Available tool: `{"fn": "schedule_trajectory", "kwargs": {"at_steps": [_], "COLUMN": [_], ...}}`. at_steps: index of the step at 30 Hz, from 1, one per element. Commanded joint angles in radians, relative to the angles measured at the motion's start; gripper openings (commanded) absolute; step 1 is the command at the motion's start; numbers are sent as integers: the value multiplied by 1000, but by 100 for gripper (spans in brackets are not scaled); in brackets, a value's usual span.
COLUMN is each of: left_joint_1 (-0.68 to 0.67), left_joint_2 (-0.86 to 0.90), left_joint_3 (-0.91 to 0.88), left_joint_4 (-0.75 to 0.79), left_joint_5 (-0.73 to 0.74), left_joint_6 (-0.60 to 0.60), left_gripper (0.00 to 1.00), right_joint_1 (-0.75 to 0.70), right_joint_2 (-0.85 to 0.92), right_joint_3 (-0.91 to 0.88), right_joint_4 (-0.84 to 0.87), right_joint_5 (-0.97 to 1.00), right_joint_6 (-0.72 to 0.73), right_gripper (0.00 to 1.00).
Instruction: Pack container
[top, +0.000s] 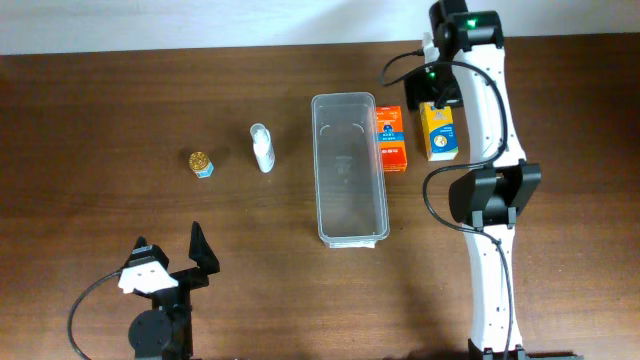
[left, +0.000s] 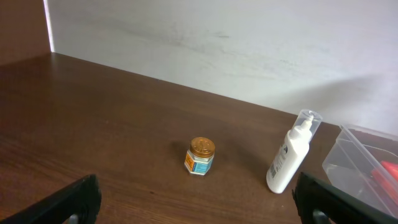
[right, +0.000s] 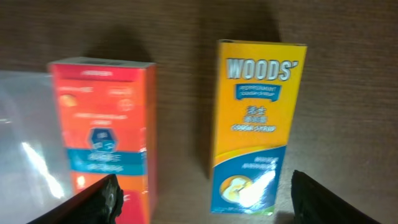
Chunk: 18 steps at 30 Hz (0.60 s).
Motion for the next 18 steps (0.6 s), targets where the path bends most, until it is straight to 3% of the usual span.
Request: {"fn": "schedule_trajectory", "kwargs": {"at_steps": [1,7,18], "left_joint_1": [2,2,2], "left_joint_2": [-6,-6,-6], "left_joint_3": [-6,-6,-6], "left_joint_4": [0,0,0], "left_joint_5": [11,11,11], "left_joint_6": [-9,-9,-9], "left_gripper": [99,99,99], "right_joint_1": [-42,-67,-53], "right_joint_2": [30,68,86], "right_joint_3": [1,1,-98], "right_joint_4": [19,18,75], "right_joint_5": [15,-42,-33], "right_joint_6": [-48,-69,-89], "right_gripper": [82,89,90]}}
